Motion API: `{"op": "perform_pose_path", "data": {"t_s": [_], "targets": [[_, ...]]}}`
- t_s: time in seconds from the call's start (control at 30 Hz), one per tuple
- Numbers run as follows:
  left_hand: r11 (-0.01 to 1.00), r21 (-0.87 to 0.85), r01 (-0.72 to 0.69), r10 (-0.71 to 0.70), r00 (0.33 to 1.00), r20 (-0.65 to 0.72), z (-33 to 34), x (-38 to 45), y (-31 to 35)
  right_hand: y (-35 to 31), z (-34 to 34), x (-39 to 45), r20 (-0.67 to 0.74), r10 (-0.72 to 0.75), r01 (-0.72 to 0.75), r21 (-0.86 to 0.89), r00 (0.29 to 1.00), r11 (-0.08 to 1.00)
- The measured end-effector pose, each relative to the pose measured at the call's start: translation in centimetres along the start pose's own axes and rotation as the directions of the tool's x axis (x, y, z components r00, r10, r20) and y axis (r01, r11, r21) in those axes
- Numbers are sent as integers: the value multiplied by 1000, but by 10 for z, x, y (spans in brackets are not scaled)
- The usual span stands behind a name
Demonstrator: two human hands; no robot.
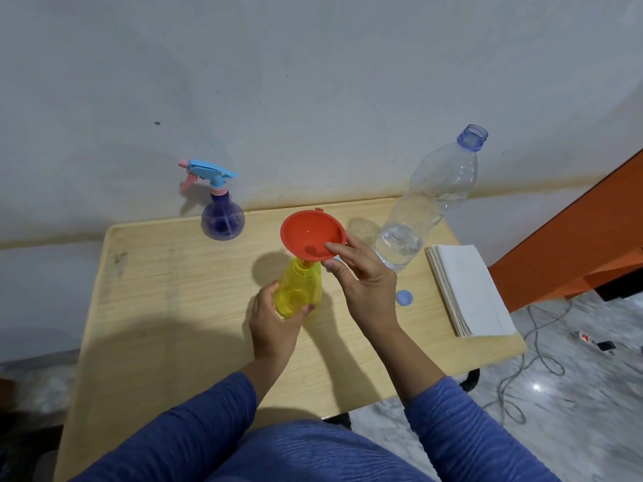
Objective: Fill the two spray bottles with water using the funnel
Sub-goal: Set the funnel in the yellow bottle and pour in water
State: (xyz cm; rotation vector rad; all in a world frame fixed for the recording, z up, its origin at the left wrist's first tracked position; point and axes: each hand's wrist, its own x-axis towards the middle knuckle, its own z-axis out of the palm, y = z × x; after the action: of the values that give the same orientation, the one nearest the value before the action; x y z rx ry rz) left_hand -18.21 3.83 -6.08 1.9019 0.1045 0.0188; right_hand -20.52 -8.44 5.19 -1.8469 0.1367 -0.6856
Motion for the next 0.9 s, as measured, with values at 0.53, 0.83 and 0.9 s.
{"op": "perform_pose_path", "data": {"t_s": [0.53,0.83,0.9], "targets": [[1000,11,-22,23,1000,-8,1,0,-2,-1,-4,0,17,-27,27,6,999,1000],[1000,-1,-12,12,1000,-3,2,1,-3,0,-10,10,96,-68,78,-106,993,991],[1000,2,-8,8,1000,-2,2,1,-4,-1,-13,14,128,-68,84,-125,989,989]]}}
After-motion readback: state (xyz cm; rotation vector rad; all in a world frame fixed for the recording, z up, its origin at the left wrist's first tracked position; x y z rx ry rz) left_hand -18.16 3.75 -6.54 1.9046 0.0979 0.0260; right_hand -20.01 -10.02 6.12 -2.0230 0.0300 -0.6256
